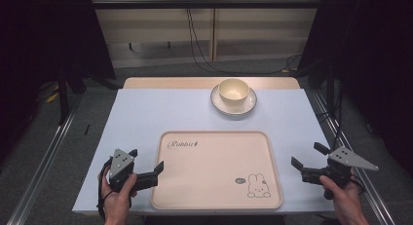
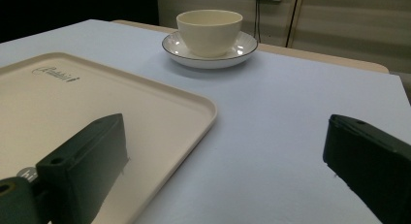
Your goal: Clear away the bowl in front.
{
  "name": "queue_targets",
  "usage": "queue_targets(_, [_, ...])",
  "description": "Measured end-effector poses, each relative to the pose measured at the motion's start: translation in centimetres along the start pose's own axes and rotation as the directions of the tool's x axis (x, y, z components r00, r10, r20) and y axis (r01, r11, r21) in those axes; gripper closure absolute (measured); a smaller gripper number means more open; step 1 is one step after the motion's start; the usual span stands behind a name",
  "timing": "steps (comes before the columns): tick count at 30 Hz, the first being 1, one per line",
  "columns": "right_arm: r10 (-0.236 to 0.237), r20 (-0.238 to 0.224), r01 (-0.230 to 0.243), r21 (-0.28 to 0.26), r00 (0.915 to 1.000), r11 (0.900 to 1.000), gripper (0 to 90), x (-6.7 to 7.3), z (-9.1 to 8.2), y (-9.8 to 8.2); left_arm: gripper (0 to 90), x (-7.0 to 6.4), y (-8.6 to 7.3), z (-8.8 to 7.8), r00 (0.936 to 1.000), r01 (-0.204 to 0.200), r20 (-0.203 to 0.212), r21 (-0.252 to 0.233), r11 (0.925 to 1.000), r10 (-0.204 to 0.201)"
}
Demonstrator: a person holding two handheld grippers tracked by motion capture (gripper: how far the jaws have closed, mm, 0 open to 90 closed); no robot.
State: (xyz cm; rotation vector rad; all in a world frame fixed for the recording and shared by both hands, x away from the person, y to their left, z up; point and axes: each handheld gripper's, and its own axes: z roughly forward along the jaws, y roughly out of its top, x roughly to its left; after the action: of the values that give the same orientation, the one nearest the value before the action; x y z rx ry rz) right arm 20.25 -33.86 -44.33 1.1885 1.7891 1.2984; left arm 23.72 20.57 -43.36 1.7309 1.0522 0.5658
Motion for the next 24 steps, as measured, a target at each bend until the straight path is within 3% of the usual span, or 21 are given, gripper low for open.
queue_targets(10, [0.005,-0.012,-0.005,0.002,0.9999,1.0,1.9,0.0,0.0,0.0,2.9,-0.5,1.6,1.1,0.9985,-0.023,0.049,0.003,0.9997,0.023])
queue_targets(13, [0.003,-0.018,-0.003,0.008,0.9998,1.0,1.9,0.0,0.1,0.0,2.6,-0.6,2.1,1.5,0.9986,-0.03,0.043,-0.005,0.9995,0.03])
queue_targets(16, [0.003,-0.017,-0.003,0.012,0.9998,1.0,1.8,0.1,0.1,0.0,3.1,-0.8,2.6,2.3,0.9966,-0.025,0.079,0.0,0.9997,0.025])
queue_targets(24, [-0.002,-0.025,0.003,0.019,0.9997,1.0,1.8,0.1,0.3,-0.1,2.6,-2.3,4.5,4.4,0.9911,-0.057,0.119,-0.02,0.9982,0.059])
